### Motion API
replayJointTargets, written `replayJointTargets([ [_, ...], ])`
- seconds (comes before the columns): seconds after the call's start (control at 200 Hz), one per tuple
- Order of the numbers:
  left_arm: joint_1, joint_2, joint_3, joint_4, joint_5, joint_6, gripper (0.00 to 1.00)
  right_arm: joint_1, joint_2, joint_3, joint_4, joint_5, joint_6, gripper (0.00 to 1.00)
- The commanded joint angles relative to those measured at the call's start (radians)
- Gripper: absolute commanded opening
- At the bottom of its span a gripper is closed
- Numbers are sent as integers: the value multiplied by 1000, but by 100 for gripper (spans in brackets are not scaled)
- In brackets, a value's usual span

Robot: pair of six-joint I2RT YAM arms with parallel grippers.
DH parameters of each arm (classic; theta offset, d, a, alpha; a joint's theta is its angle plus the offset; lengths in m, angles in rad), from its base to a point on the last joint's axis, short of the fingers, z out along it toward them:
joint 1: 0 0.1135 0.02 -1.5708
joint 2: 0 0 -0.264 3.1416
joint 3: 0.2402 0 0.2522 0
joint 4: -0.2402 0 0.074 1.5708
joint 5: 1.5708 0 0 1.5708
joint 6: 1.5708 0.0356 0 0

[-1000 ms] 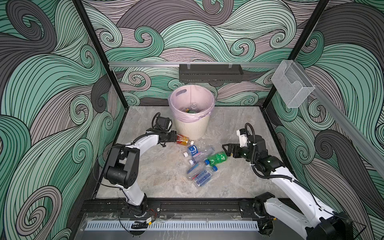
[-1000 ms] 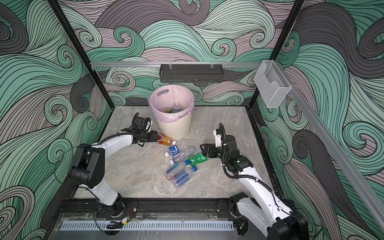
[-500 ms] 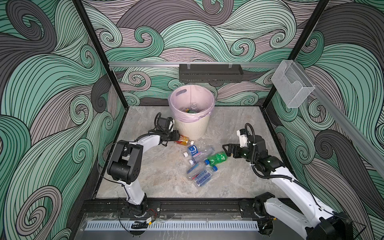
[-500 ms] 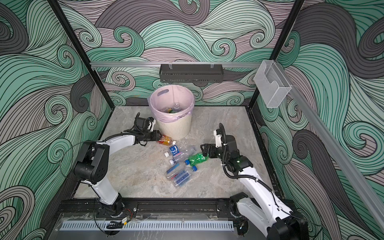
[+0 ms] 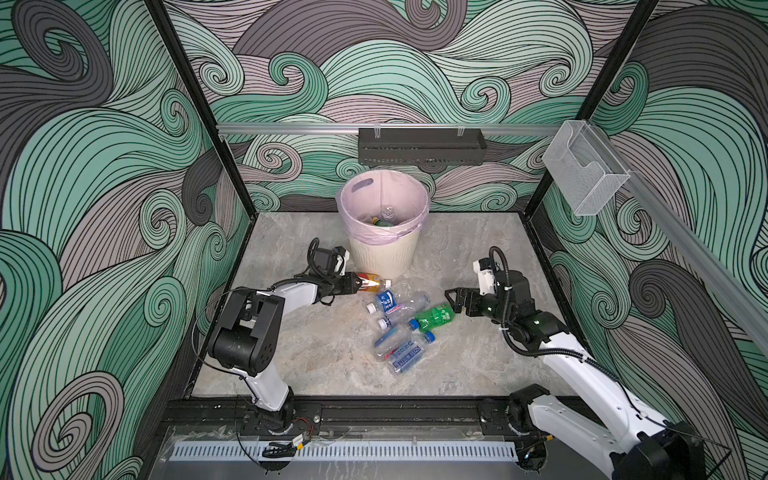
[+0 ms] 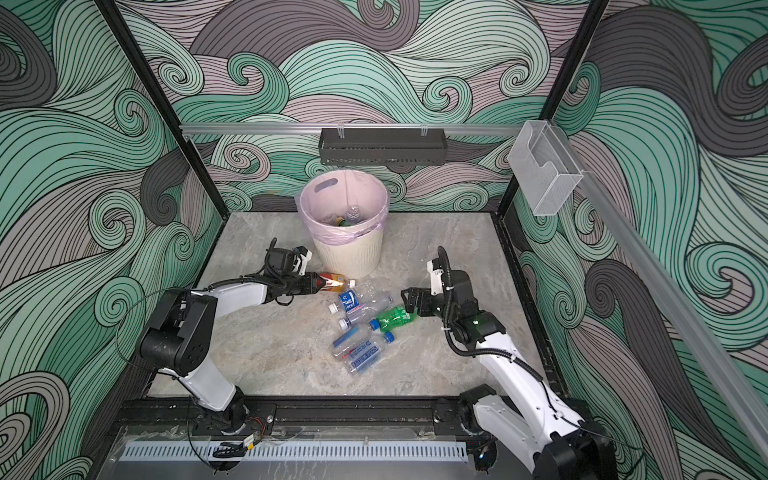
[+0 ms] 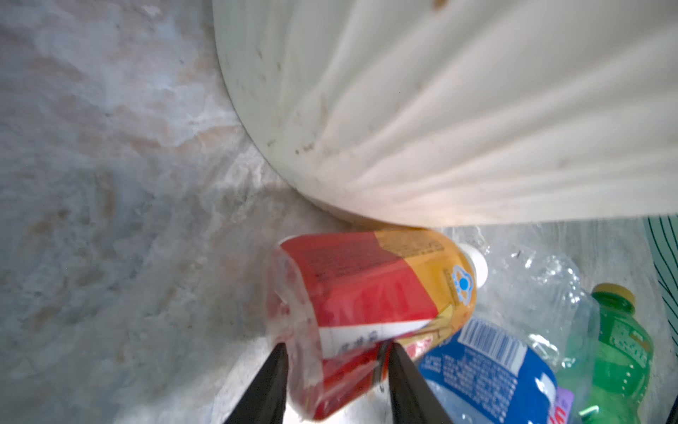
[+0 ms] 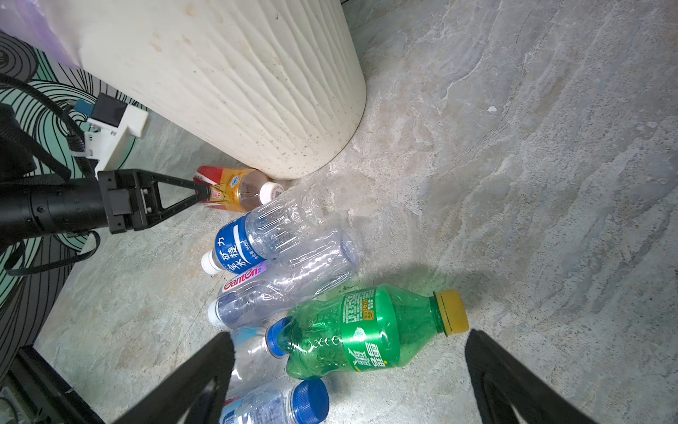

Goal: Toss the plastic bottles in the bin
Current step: 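Lower the left gripper onto the red-and-gold bottle beside the bin, then close the left gripper on the red-and-gold bottle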

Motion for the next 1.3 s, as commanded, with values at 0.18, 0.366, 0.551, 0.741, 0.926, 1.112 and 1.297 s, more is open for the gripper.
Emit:
replayJointTargets([
  [0.18,-49,-266,-214,3,52,-75,43,-6,13,-10,16,10,9,98],
  [0.366,-72,-408,-185,-180,-128,2,56,-7,61,3,48,-19,25,97],
  [0.551,-72,-359,-91,-202,-254,92,67,-7,69,8,55,-30,33,97],
  [0.741,-81,-166,76,-297,-166,335,67,-7,38,-1,39,-18,27,97],
  [0.926,-93,-150,142,-338,-274,521,71,-7,1,-20,26,-2,18,97],
  [1.112,-117,-159,148,-349,-332,749,73,-14,4,-32,45,0,10,98],
  [1.297,-139,-114,149,-341,-416,896,75,-17,39,-29,76,-18,15,98],
])
